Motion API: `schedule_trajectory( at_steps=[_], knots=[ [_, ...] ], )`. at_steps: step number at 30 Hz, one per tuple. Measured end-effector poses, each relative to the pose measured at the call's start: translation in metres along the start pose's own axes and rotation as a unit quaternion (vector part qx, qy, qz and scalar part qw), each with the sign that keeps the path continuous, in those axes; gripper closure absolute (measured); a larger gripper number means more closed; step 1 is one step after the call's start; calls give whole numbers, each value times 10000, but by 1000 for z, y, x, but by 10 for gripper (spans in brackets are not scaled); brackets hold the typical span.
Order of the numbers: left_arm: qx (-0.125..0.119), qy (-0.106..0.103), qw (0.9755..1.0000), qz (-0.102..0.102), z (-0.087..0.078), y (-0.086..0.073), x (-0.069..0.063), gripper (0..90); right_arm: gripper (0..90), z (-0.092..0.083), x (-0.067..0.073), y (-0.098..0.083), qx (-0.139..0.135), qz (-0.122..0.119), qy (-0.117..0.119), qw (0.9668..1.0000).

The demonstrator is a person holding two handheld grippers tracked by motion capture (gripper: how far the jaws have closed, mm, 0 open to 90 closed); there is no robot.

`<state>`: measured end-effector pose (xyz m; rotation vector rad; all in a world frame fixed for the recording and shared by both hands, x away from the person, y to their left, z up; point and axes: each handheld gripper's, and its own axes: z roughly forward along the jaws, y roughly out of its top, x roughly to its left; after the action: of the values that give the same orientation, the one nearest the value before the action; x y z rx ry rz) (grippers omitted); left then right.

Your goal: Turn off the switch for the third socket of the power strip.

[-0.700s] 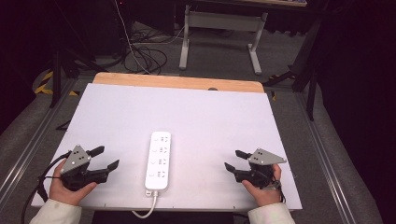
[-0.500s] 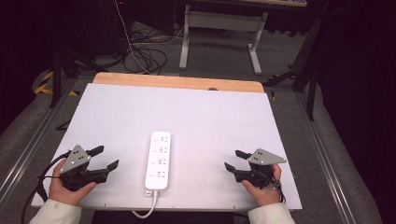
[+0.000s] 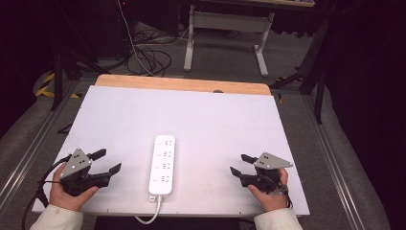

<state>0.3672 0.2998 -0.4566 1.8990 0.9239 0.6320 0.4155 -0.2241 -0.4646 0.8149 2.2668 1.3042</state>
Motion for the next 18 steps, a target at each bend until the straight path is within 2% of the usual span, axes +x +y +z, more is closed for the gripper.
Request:
schedule_trajectory(
  at_steps=[8, 10, 18],
  knots=[
    [43, 70, 9999, 116, 0, 2, -1, 277, 377, 0, 0, 0, 11, -7, 4, 10000],
    [24, 72, 9999, 95, 0, 3, -1, 277, 377, 0, 0, 0, 10, -9, 2, 10000],
    [108, -17, 9999, 128, 1, 18, -6, 319, 379, 1, 0, 0, 17, -6, 5, 10000]
  ],
)
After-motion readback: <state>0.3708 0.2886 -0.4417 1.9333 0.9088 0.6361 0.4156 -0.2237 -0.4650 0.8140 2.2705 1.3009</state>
